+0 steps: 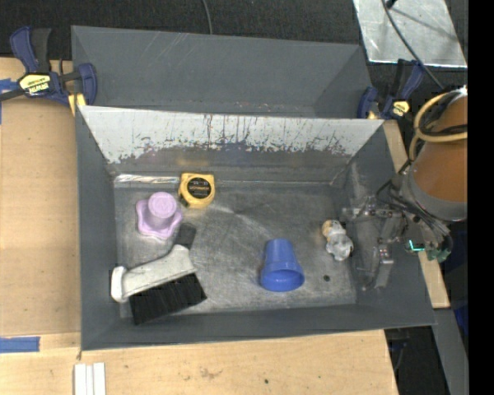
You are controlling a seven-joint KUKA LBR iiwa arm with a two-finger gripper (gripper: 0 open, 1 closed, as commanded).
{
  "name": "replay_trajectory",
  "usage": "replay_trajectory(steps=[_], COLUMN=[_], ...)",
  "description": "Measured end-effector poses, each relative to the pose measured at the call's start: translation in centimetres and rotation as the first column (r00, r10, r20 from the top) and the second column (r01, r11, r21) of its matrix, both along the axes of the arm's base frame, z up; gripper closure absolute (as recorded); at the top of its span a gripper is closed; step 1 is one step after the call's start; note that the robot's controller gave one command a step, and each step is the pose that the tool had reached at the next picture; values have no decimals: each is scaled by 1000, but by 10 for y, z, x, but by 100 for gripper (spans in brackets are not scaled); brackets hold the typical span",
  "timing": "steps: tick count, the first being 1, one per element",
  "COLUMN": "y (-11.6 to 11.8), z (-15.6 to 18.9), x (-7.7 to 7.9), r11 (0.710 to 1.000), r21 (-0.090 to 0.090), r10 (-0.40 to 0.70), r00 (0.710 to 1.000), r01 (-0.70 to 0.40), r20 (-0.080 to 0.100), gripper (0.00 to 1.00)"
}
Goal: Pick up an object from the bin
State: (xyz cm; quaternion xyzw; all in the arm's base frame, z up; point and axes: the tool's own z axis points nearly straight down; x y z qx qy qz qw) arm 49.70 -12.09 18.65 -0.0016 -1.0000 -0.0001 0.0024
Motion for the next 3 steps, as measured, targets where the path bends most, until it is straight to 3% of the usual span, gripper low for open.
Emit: replay_trajectory(steps=[1,2,3], y=[0,4,9], z=[4,-24,-37], x=[2,15,47], r11=[1000,987,954], r21=[-2,-1,0], r10=[3,-159,-301], r00=[1000,987,954], r01=[-3,159,301], r20=[8,17,4], gripper=[0,0,0])
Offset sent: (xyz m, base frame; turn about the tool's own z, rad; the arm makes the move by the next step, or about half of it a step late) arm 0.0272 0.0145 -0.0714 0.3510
